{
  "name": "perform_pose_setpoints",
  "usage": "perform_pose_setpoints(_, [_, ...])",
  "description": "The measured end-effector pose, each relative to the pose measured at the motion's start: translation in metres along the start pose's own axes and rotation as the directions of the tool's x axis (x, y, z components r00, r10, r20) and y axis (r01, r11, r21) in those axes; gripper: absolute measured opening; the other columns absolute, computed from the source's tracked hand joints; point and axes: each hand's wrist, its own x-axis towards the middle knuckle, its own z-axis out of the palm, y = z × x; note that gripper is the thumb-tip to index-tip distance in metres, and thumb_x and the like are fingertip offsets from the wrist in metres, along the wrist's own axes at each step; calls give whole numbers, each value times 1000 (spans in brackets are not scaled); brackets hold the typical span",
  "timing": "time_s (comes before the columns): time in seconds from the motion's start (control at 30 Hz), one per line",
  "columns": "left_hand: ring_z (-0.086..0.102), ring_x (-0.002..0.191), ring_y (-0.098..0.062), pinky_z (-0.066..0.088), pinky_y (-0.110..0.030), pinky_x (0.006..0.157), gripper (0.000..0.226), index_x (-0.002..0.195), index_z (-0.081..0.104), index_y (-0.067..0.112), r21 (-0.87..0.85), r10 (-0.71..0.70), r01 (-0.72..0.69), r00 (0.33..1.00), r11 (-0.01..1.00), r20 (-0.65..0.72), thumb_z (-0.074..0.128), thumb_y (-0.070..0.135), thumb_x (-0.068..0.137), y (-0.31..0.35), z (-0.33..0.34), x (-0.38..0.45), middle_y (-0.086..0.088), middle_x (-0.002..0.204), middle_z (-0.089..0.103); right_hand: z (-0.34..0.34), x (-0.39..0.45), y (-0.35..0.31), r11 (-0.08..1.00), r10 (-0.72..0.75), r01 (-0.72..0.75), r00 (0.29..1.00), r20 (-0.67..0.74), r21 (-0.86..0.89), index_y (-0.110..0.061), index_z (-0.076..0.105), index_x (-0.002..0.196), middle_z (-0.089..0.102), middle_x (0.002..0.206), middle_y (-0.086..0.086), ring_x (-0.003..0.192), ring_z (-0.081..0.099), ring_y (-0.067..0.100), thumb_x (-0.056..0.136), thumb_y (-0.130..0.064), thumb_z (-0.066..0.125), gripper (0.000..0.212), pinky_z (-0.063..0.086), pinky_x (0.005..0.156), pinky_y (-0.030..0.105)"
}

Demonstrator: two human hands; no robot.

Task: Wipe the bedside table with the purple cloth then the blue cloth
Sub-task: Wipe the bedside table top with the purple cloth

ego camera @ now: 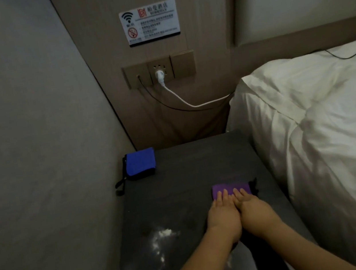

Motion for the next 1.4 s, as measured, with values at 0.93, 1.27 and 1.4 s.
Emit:
perform_pose_setpoints(0.93, [-2, 150, -29, 2, -37, 123, 71, 151, 1, 0, -127, -340, 343, 939, 931, 45, 39, 24, 96, -215, 37, -94, -18, 161, -1, 28, 86, -231, 931, -354, 362, 927, 123, -51, -8, 21, 148, 16, 159, 10, 146, 15, 25, 97, -17, 29, 52, 17, 119, 36])
perform_pose_setpoints(1.27, [-3, 150, -28, 5, -38, 123, 71, 152, 2, 1, -204, -374, 374, 927, 905, 44, 38, 23, 94, -194, 49, -110, -17, 161, 0, 35, 61, -216, 912, -407, 409, 909, 89, -11, -10, 24, 147, 19, 158, 7, 146, 17, 21, 95, -16, 34, 54, 17, 120, 33])
perform_pose_setpoints(1.4, [-4, 150, -25, 3, -35, 123, 73, 152, 1, 4, -257, -335, 331, 942, 908, 29, 40, 24, 94, -169, 43, -97, -13, 162, -2, 25, 52, -182, 925, -380, 380, 922, 78, 16, -13, 24, 148, 18, 159, 4, 146, 15, 18, 94, -20, 39, 56, 15, 120, 32])
